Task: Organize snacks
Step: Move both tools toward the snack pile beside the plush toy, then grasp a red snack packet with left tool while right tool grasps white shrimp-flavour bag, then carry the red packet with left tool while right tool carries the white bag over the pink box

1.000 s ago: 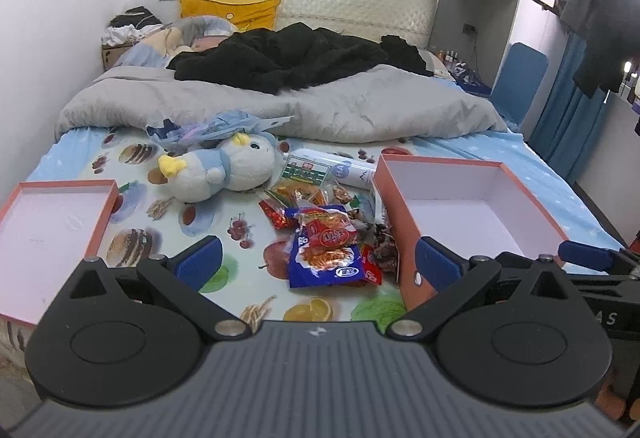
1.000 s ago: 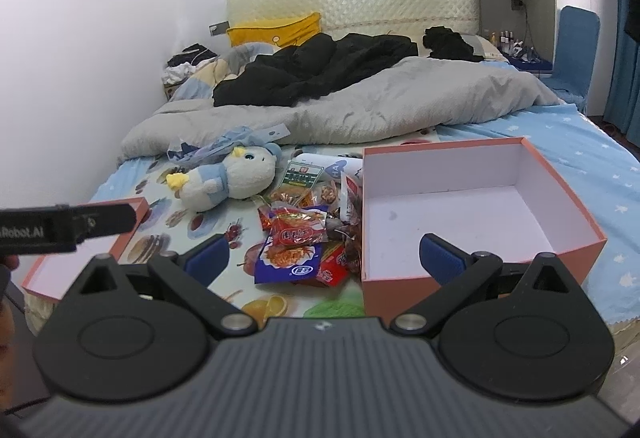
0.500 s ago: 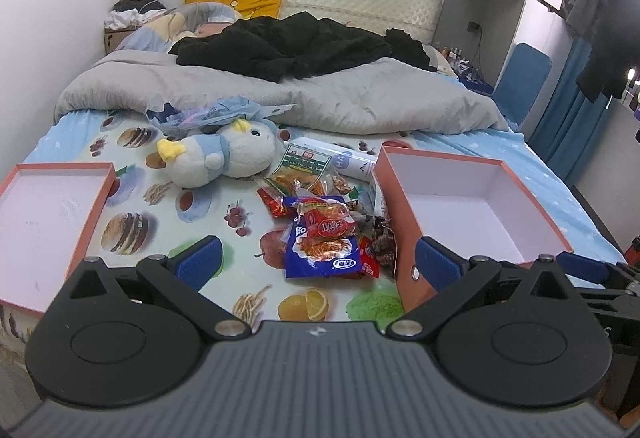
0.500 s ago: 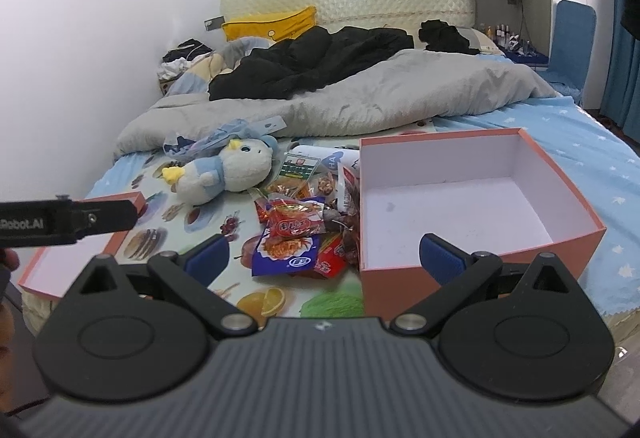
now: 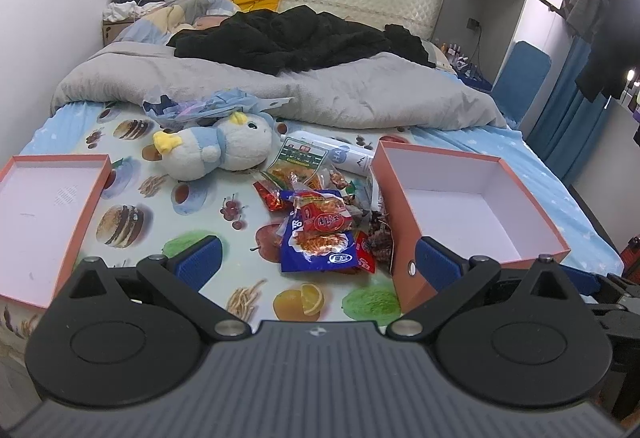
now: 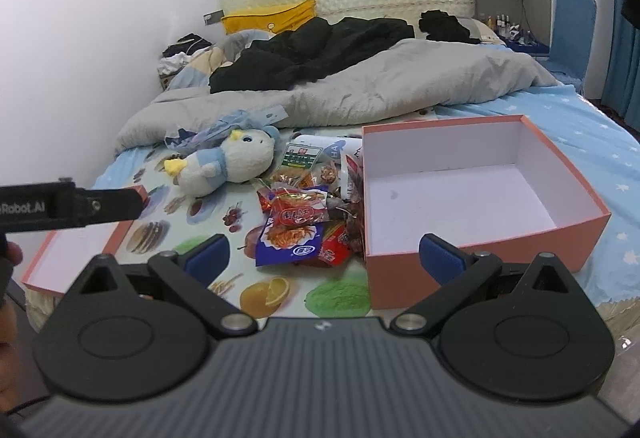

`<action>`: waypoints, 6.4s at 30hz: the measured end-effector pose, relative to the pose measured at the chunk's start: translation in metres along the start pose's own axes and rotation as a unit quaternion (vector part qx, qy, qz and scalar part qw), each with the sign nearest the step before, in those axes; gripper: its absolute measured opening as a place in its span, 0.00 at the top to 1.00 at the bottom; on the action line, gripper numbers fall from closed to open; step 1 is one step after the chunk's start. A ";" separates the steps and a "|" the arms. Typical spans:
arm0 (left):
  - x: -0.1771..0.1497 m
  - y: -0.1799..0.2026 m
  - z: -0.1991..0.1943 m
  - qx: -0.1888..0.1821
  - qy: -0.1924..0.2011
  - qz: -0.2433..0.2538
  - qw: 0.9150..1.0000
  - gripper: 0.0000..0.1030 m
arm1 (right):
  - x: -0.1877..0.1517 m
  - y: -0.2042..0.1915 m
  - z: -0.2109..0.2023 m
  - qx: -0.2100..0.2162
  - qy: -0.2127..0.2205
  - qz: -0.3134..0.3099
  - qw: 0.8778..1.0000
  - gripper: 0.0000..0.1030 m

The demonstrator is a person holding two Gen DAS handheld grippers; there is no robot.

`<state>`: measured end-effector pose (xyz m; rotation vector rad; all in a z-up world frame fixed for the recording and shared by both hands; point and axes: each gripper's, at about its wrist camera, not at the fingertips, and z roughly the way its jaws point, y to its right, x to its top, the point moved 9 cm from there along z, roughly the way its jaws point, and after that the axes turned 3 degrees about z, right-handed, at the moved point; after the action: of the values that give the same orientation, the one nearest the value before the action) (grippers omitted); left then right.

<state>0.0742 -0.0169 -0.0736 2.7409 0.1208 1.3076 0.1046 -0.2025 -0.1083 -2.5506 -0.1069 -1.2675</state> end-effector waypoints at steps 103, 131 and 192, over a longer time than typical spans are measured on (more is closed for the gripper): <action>-0.014 -0.042 0.352 -0.109 -0.175 -0.050 0.977 0.66 | -0.047 -0.032 0.259 -0.224 -0.067 -0.379 0.895 0.82; -0.043 -0.077 0.265 -0.086 -0.141 -0.127 0.978 0.81 | -0.037 -0.060 0.205 -0.154 -0.030 -0.342 0.927 0.95; 0.089 0.052 0.174 -0.157 -0.056 -0.077 0.983 0.81 | 0.115 0.031 0.082 -0.100 0.070 -0.120 0.985 0.95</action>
<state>0.2669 -0.0684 -0.1071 2.4757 0.1044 1.0324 0.2436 -0.2158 -0.0717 -2.6675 -0.2771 -1.6188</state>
